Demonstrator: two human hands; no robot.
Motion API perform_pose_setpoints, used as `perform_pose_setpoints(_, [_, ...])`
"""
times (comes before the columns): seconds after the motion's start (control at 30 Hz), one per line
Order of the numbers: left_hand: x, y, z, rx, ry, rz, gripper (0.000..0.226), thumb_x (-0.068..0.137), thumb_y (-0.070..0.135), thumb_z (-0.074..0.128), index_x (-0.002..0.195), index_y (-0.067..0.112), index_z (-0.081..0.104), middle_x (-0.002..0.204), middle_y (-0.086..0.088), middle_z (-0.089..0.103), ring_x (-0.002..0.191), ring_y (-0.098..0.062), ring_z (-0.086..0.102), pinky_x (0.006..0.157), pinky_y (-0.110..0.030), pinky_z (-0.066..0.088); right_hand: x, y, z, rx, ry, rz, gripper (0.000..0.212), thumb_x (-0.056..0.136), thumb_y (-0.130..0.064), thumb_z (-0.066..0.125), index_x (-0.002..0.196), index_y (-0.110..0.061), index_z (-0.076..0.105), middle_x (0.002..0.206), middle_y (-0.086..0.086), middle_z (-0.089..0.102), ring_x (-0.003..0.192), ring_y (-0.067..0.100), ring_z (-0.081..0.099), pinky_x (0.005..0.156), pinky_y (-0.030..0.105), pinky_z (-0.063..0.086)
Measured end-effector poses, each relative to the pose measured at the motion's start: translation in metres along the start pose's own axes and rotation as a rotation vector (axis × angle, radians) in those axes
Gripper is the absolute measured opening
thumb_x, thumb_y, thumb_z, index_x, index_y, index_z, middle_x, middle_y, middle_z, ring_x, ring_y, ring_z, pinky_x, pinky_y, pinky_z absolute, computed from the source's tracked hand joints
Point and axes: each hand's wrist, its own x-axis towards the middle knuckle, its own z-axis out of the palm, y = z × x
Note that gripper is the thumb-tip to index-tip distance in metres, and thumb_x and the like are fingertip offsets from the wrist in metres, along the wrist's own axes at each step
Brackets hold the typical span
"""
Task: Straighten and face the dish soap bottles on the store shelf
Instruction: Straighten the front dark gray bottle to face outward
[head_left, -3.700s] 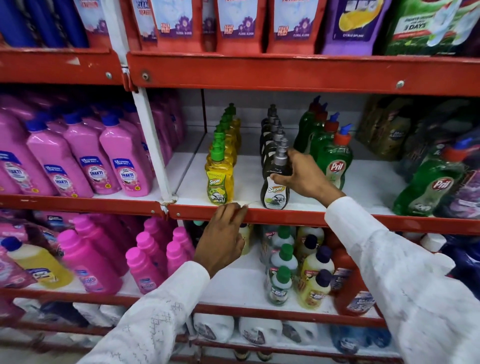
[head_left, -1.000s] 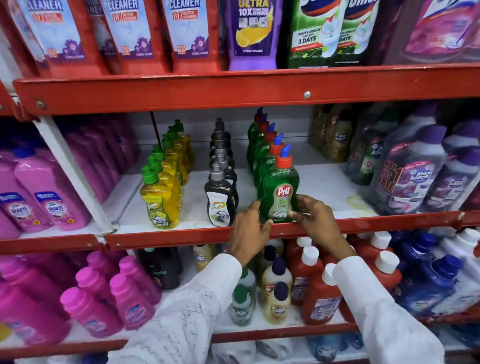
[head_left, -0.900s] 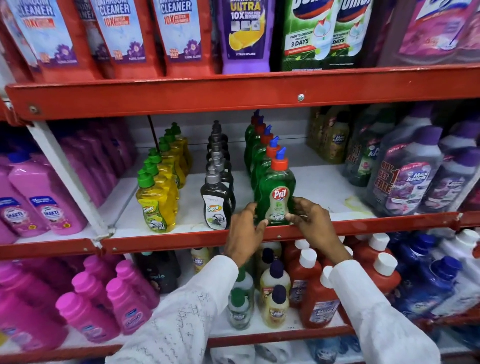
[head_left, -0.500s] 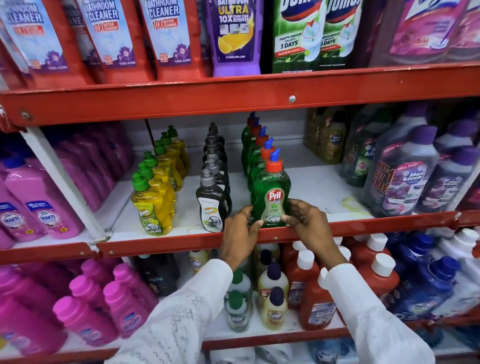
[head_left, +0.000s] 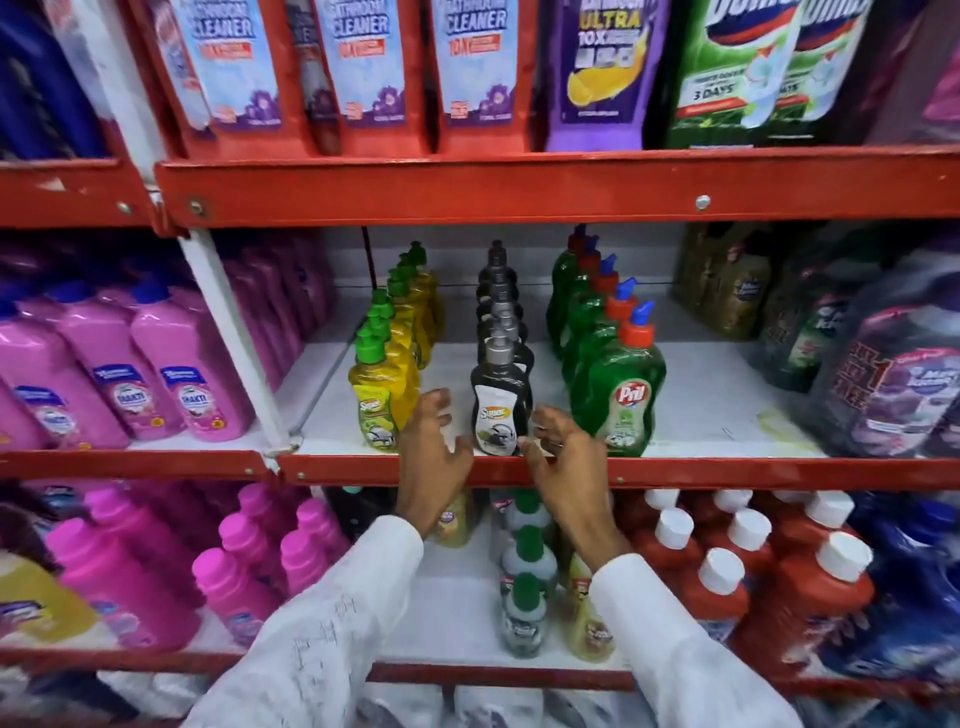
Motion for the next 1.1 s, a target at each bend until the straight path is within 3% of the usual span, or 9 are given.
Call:
perform_pose_setpoints(0.07, [0.011,-0.004,0.000,0.064,-0.160,-0.026,0.058,0.083,0.000,0.068,0.137,0.004,0.047,0.136,-0.015,0.060,0.119,-0.029,0.061,0.103,-0.043,0.051,0.005,-0.002,0.007,-0.039,-0.038,0.005,0.045,0.084,-0.012,0.073,0.129,-0.016,0.063,0.120,0.000,0.073,0.103,0.005,0.065,0.092,0.012,0.044])
perform_pose_setpoints(0.13, [0.019,-0.004,0.002,0.086,-0.253,-0.029,0.055,0.082,0.002,0.072,0.134,0.006,0.053,0.128,-0.013,0.067,0.110,-0.024,0.066,0.098,-0.030,0.052,0.010,-0.003,0.010,-0.079,-0.065,0.021,0.045,0.085,-0.013,0.073,0.128,-0.017,0.064,0.119,0.001,0.073,0.105,0.009,0.069,0.090,0.011,0.044])
perform_pose_setpoints(0.27, [0.021,-0.005,0.006,-0.002,-0.263,-0.039,0.039,0.079,0.000,0.076,0.115,0.005,0.065,0.108,-0.014,0.076,0.084,-0.015,0.072,0.075,-0.014,0.054,0.011,-0.002,0.010,-0.118,-0.087,0.031,0.042,0.088,-0.011,0.069,0.129,-0.016,0.063,0.121,0.003,0.073,0.107,0.015,0.070,0.097,0.023,0.050])
perform_pose_setpoints(0.37, [0.018,-0.008,0.009,-0.078,-0.245,-0.043,0.038,0.074,-0.002,0.080,0.110,0.002,0.068,0.102,-0.016,0.077,0.065,0.008,0.061,0.059,-0.002,0.048,0.011,0.001,0.006,-0.137,-0.099,0.052,0.045,0.091,-0.006,0.063,0.135,-0.015,0.058,0.124,0.006,0.071,0.112,0.020,0.068,0.103,0.033,0.051])
perform_pose_setpoints(0.73, [0.016,-0.016,0.010,-0.065,-0.210,0.019,0.040,0.072,0.007,0.085,0.109,0.006,0.071,0.098,-0.011,0.078,0.067,0.003,0.065,0.062,-0.005,0.051,0.015,0.006,0.001,-0.122,-0.148,0.079,0.044,0.093,-0.008,0.062,0.135,-0.017,0.057,0.125,0.004,0.071,0.114,0.016,0.067,0.101,0.024,0.047])
perform_pose_setpoints(1.0, [0.016,-0.018,0.007,-0.033,-0.199,0.030,0.038,0.075,0.010,0.084,0.110,0.007,0.071,0.101,-0.009,0.079,0.075,-0.008,0.071,0.072,-0.017,0.058,0.015,0.009,0.002,-0.117,-0.155,0.050,0.044,0.092,-0.010,0.064,0.135,-0.018,0.058,0.125,0.002,0.071,0.114,0.013,0.067,0.104,0.031,0.050])
perform_pose_setpoints(1.1, [0.015,-0.017,0.008,-0.014,-0.196,0.038,0.039,0.075,0.012,0.083,0.112,0.008,0.070,0.103,-0.009,0.078,0.075,-0.006,0.070,0.069,-0.009,0.055,0.016,0.009,0.001,-0.113,-0.170,0.058,0.045,0.093,-0.010,0.063,0.137,-0.018,0.056,0.127,0.002,0.070,0.116,0.015,0.066,0.106,0.034,0.049])
